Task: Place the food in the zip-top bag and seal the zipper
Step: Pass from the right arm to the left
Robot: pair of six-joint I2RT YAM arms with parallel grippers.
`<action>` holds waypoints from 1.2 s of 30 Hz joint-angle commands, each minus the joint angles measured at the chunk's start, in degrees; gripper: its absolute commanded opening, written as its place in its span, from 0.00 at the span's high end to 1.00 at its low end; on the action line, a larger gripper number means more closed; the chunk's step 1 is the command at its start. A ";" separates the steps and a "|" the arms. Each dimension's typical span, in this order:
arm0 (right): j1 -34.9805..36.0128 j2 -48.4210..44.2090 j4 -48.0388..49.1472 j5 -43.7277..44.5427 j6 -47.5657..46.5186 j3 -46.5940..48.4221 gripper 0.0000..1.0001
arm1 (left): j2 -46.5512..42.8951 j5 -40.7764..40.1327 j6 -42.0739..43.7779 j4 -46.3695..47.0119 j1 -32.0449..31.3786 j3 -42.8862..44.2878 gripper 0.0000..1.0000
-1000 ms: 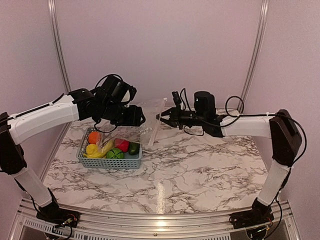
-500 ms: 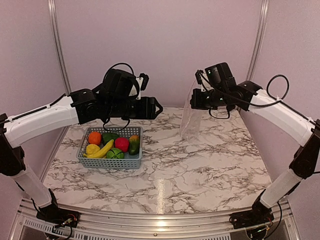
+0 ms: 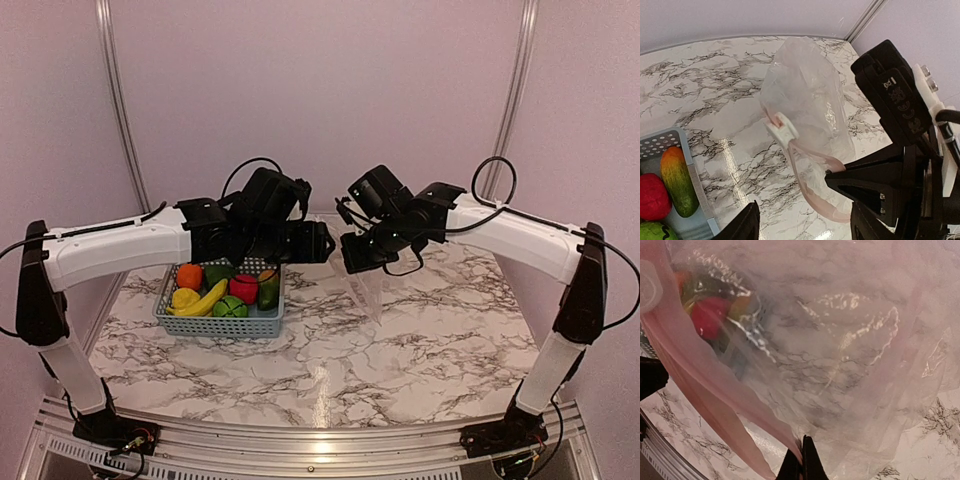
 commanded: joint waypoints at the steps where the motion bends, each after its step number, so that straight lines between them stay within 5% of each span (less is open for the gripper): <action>1: 0.00 -0.48 -0.95 -1.75 1.34 3.75 1.00 | -0.25 -2.60 -5.15 -1.34 -0.41 -0.65 0.37; 19: 0.03 -1.06 0.33 -5.81 3.94 5.43 1.00 | 2.37 3.01 -9.08 8.51 -0.41 -4.83 0.44; 24: 0.00 -2.86 -1.21 -4.68 4.64 6.02 1.00 | 5.19 2.70 -10.46 8.49 -0.40 -3.59 0.59; 30: -0.01 -3.02 -11.97 5.35 4.24 12.66 1.00 | 4.09 -1.83 -13.99 8.18 -0.40 -6.36 0.99; 36: 0.04 -4.84 -11.37 7.05 5.57 8.52 0.85 | 2.39 -2.50 -16.40 11.17 -0.57 -7.12 1.00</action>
